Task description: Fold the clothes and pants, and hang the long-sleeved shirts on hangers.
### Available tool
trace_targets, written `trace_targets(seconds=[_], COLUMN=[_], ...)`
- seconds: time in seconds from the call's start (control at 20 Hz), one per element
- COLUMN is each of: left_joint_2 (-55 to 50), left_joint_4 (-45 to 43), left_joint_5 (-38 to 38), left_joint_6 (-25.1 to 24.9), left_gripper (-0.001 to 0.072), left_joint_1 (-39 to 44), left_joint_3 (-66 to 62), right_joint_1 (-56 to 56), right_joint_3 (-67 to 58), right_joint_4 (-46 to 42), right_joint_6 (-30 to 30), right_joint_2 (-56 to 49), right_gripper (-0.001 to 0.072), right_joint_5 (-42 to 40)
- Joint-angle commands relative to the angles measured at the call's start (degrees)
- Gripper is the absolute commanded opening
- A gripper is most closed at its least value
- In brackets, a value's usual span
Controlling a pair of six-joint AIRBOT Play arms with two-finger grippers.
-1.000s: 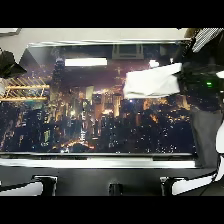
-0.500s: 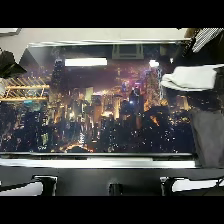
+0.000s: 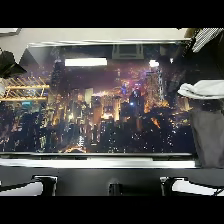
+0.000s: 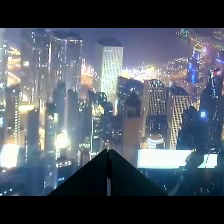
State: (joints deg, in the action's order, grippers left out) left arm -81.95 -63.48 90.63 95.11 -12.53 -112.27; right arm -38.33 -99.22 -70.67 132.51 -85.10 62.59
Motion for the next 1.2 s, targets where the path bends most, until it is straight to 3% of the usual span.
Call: trace_targets(seconds=[0.0, 0.3, 0.55, 0.8, 1.15], left_joint_2=[-0.02, 0.00, 0.00, -0.02, -0.02], left_joint_4=[0.00, 0.00, 0.00, 0.00, 0.00], left_joint_5=[-0.02, 0.09, 1.57, 1.55, 1.55], left_joint_6=[-0.02, -0.02, -0.83, -0.83, -0.83], left_gripper=[0.0018, 0.0018, 0.0018, 0.0018, 0.0018], left_joint_1=[0.00, 0.00, 0.00, 0.00, 0.11], left_joint_3=[0.02, 0.02, 0.02, 0.02, 0.02], right_joint_1=[-0.09, -0.07, -0.04, -0.04, -0.04], right_joint_3=[-0.04, -0.04, 0.50, 9.44, 29.99], right_joint_4=[-9.79, -20.37, -29.29, -37.42, -42.75], right_joint_6=[5.44, 5.16, -7.52, -13.53, -6.91], right_joint_2=[2.84, 5.18, 5.20, 5.31, 10.78], right_gripper=[0.0036, 0.0037, 0.0037, 0.0037, 0.0037], right_joint_5=[7.58, 22.12, 29.59, 32.35, 25.49])
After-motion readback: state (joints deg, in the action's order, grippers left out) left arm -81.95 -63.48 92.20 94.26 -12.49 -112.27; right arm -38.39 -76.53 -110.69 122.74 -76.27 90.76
